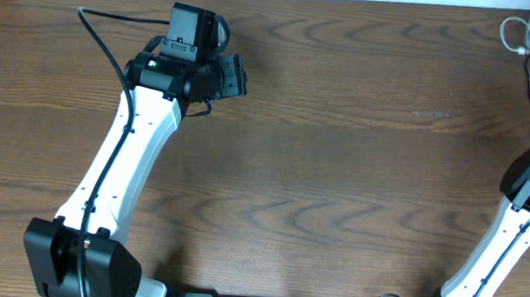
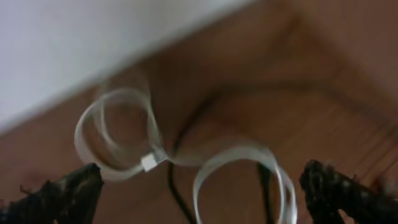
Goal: Untangle cables
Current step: 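Carry the white cable with the right gripper to the upper right, then release the white cable at the upper right corner with the right gripper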
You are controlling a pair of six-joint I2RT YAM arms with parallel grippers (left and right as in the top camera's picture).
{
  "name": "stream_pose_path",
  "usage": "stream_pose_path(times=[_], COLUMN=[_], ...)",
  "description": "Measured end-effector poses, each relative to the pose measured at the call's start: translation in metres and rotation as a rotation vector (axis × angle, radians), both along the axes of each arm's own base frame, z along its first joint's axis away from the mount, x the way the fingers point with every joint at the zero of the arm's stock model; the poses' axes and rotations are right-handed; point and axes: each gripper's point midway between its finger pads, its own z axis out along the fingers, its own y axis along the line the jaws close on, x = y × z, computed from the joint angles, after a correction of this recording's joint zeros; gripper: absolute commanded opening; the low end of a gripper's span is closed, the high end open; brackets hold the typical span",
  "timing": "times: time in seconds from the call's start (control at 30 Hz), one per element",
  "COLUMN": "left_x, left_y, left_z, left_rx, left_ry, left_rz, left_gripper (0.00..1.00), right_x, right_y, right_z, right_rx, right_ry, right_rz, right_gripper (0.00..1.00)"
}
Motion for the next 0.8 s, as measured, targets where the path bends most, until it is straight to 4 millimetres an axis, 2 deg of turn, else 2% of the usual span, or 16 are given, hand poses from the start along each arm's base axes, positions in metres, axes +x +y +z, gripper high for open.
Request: stream_pose_path(times=[0.1, 0.23, 0.33, 0.37, 0.43, 0.47, 0.5, 0.53, 0.7, 0.8], left_x=[0.000, 0.000, 0.000, 0.000, 0.000, 0.000, 0.000, 0.000, 0.000, 0.000], left_y=[0.000, 0.000, 0.000, 0.000, 0.000, 0.000, 0.000, 0.000, 0.000, 0.000], left_z=[0.000, 0.000, 0.000, 0.000, 0.000, 0.000, 0.000, 0.000, 0.000, 0.000], left_rx=[0.000, 0.000, 0.000, 0.000, 0.004, 0.003, 0.005, 0.008, 0.008, 0.008], left_ry=[-0.001, 0.000, 0.000, 0.000, -0.002, -0.002, -0.003, -0.005, -0.004, -0.005], left_rz=[0.000, 0.000, 0.000, 0.000, -0.006, -0.005, -0.007, -0.013, -0.012, -0.012], left_gripper=[0.63, 0.63, 0.63, 0.67, 0.74, 0.80, 0.93, 0.96, 0.97, 0.97], right_x=[-0.008, -0.017, -0.024, -0.025, -0.027, -0.029, -0.033, -0.035, -0.054, -0.069], right_y=[0.004, 0.007, 0.017, 0.022, 0.035, 0.043, 0.053, 0.061, 0.117, 0.169], right_z=[-0.014, -0.014, -0.012, -0.008, 0.005, 0.013, 0.025, 0.034, 0.100, 0.135], right_rx=[0.032, 0.057, 0.105, 0.124, 0.165, 0.188, 0.216, 0.231, 0.272, 0.262], right_ry=[0.046, 0.080, 0.100, 0.100, 0.089, 0.084, 0.082, 0.077, 0.056, 0.075], right_rz=[-0.007, -0.012, 0.015, 0.030, 0.068, 0.089, 0.115, 0.132, 0.261, 0.386], right_gripper=[0.99, 0.99, 0.99, 0.99, 0.99, 0.99, 0.99, 0.99, 0.99, 0.99])
